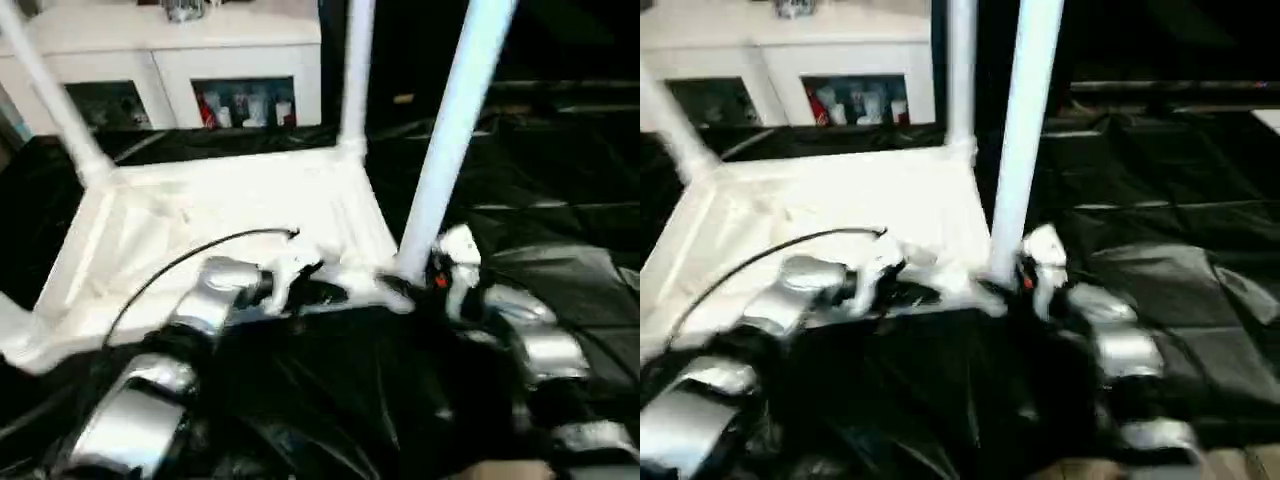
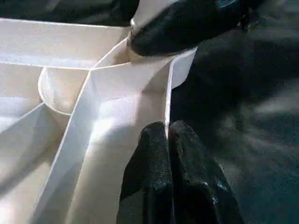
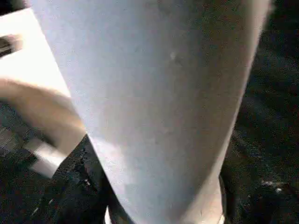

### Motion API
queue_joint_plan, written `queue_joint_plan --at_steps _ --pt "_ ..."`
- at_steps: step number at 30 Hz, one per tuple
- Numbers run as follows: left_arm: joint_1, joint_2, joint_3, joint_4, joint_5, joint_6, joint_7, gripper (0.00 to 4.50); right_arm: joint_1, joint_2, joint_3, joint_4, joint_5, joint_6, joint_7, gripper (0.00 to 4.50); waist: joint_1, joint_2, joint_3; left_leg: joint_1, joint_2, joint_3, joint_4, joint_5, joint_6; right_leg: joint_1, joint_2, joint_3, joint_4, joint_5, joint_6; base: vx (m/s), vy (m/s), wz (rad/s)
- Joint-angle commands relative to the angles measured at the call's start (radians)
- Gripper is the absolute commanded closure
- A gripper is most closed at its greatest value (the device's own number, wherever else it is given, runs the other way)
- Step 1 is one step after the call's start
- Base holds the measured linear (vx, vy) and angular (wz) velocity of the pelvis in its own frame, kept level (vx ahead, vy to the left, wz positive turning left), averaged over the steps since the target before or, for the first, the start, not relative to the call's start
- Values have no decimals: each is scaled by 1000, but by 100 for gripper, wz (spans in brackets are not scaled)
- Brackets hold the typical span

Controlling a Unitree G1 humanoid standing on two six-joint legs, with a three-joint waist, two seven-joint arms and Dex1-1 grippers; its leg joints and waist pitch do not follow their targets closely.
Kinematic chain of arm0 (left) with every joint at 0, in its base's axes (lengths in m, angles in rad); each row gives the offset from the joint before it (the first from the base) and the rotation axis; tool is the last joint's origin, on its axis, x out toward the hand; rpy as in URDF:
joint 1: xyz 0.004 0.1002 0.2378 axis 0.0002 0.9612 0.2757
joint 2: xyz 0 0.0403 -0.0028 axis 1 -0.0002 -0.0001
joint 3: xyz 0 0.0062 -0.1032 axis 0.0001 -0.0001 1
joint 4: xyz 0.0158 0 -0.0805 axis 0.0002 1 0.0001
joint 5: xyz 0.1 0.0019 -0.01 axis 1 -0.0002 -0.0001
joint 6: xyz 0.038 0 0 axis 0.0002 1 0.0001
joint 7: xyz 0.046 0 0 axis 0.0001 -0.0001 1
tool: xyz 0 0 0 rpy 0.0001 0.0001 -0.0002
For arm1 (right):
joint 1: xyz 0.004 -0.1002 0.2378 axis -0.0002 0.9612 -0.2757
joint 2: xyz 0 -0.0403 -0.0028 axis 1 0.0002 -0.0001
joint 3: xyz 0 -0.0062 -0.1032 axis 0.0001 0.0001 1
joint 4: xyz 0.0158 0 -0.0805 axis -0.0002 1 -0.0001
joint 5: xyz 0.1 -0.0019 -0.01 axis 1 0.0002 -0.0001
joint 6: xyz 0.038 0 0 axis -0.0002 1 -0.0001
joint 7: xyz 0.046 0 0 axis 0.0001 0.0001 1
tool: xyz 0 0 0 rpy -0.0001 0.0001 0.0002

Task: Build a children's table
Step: Rotate leg to tighten

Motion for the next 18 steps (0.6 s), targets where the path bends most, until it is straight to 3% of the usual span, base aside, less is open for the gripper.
queue_joint_plan --at_steps 1,3,7,11,13,14,16,17,18 --pt "-34 -32 32 12 -10 7 103 450 33 39 35 61 -50 38 -79 187 -4 -8 -52 34 65 -44 -86 -374 -23 23 -80 45 -102 -438 -172 0 0 0" --pt "-51 -69 35 26 -6 20 168 450 18 88 10 96 -46 46 -194 187 -7 -1 -51 35 64 -47 -89 -388 -25 24 -79 45 -104 -431 -166 0 0 0" --pt "-64 -107 35 40 -5 31 211 450 -10 149 0 130 -46 49 -285 188 -16 -2 -46 42 61 -49 -92 -448 -34 19 -79 44 -112 -480 -152 0 0 0" --pt "-68 -110 30 50 -1 16 189 450 -29 175 16 130 -58 9 -272 188 -17 -6 -49 34 61 -48 -96 -416 -22 27 -78 47 -108 -421 -154 0 0 0" --pt "-66 -106 28 49 0 12 178 450 -31 172 26 128 -63 -9 -254 132 -15 -9 -50 33 61 -45 -94 -395 -10 27 -80 48 -107 -403 -161 0 0 0" --pt "-60 -86 23 41 0 2 143 450 -30 160 15 108 -26 -22 -186 118 -13 -12 -50 31 60 -45 -94 -382 -1 30 -81 48 -107 -406 -163 0 0 0" --pt "-57 -77 22 37 -1 0 132 450 -29 150 15 98 -11 -24 -148 118 -11 -10 -50 29 61 -44 -93 -366 12 32 -82 48 -108 -408 -160 0 0 0" --pt "-56 -72 21 35 -1 -2 125 450 -28 142 18 91 -7 -26 -128 85 -10 -11 -51 28 61 -43 -93 -356 15 34 -82 48 -106 -398 -162 0 0 0" --pt "-53 -62 20 32 -3 -5 111 450 -25 122 28 75 -4 -31 -85 85 -9 -11 -52 27 62 -41 -92 -334 22 36 -80 47 -104 -378 -169 0 0 0"
